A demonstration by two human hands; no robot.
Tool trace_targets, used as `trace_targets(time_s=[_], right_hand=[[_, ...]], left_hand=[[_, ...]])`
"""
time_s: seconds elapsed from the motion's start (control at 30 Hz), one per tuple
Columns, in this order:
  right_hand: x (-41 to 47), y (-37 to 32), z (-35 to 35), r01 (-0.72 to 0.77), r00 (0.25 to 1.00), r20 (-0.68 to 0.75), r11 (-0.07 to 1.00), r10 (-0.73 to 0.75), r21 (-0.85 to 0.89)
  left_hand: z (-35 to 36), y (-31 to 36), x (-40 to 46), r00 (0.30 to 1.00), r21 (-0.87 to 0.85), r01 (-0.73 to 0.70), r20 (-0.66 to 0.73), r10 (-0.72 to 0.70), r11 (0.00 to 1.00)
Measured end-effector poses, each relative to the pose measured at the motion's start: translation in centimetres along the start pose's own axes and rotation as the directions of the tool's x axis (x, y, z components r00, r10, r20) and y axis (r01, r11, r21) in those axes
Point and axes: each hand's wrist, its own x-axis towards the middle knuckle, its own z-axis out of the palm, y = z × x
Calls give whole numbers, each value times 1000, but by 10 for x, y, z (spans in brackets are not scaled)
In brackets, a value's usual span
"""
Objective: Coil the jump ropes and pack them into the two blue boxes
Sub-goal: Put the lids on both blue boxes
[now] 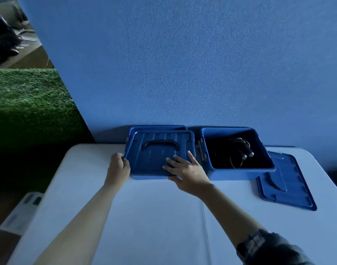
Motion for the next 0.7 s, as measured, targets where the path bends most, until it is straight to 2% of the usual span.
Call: trace_targets(time_s=[0.1, 0.2, 0.47, 0.53, 0.7], right_hand=[[1, 13, 0, -121, 975, 198, 988, 101, 91], [5, 22, 0, -165, 955, 271, 977, 124, 136], [30, 31, -3, -172, 925, 372, 958, 76, 230], [35, 25, -2, -144, 912, 408, 968, 48, 208], [41, 24, -4, -207, 903, 421, 942, 80, 264]], left_hand=[[4, 6, -6, 999, 33, -43, 8, 42, 999], [10, 9, -8, 997, 85, -66, -24, 68, 994], [6, 24, 17, 985, 36, 169, 38, -170, 985], [5, 20, 24, 972, 0, 230, 50, -230, 973], [6, 15, 29, 952, -21, 290, 111, -286, 957]])
